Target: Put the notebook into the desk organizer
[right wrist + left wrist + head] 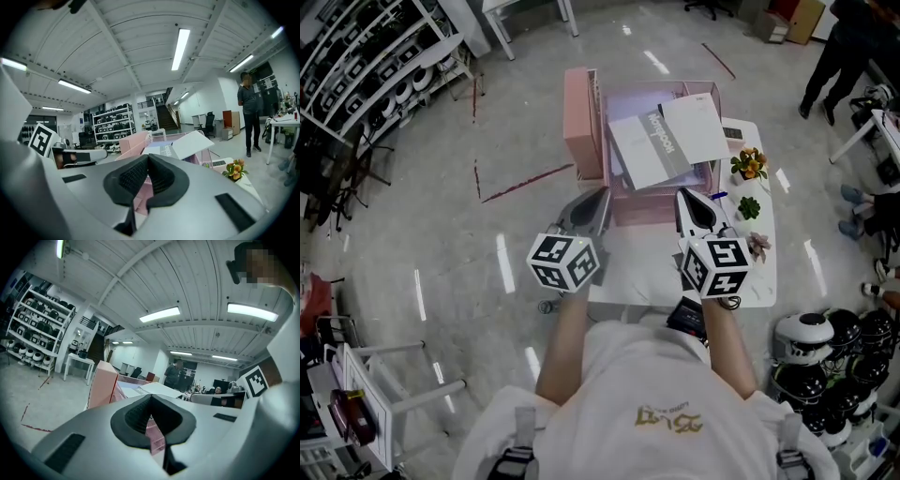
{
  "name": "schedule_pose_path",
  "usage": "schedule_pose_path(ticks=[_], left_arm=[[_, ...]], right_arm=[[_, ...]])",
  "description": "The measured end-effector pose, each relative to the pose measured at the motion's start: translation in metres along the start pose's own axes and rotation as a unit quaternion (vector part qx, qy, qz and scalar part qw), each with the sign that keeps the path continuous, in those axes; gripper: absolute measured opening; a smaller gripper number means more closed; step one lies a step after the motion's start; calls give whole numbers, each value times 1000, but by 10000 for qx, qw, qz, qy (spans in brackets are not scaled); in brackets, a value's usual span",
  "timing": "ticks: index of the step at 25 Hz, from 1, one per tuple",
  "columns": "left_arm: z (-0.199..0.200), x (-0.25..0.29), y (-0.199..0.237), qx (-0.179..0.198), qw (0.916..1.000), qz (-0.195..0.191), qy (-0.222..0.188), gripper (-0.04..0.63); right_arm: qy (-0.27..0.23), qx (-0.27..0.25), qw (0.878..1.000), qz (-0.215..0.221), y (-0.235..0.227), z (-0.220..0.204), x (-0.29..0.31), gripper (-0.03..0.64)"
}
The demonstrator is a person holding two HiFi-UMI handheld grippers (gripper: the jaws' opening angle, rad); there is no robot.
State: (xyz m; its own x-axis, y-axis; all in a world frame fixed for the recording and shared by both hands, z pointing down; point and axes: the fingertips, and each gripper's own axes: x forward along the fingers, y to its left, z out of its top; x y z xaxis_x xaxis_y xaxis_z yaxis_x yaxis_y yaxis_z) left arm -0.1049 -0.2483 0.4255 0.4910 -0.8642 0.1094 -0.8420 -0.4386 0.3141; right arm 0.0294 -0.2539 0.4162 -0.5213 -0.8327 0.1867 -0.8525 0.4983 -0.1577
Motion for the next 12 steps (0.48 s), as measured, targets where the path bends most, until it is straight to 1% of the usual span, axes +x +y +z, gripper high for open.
schedule_pose_path(ticks=[4,9,12], left_arm=[[0,-10,-1,-10,9999,113,-91,17],[-2,-16,-4,-53,9998,131,-103,17],[-3,-15,-8,-38,9999,99,-72,17]], right_arm=[[-68,38,10000,-20,3,-3,-12,12],[37,-24,9999,-103,4,-12,-21,12],[-44,70,9999,-132,4,-12,-26,12]])
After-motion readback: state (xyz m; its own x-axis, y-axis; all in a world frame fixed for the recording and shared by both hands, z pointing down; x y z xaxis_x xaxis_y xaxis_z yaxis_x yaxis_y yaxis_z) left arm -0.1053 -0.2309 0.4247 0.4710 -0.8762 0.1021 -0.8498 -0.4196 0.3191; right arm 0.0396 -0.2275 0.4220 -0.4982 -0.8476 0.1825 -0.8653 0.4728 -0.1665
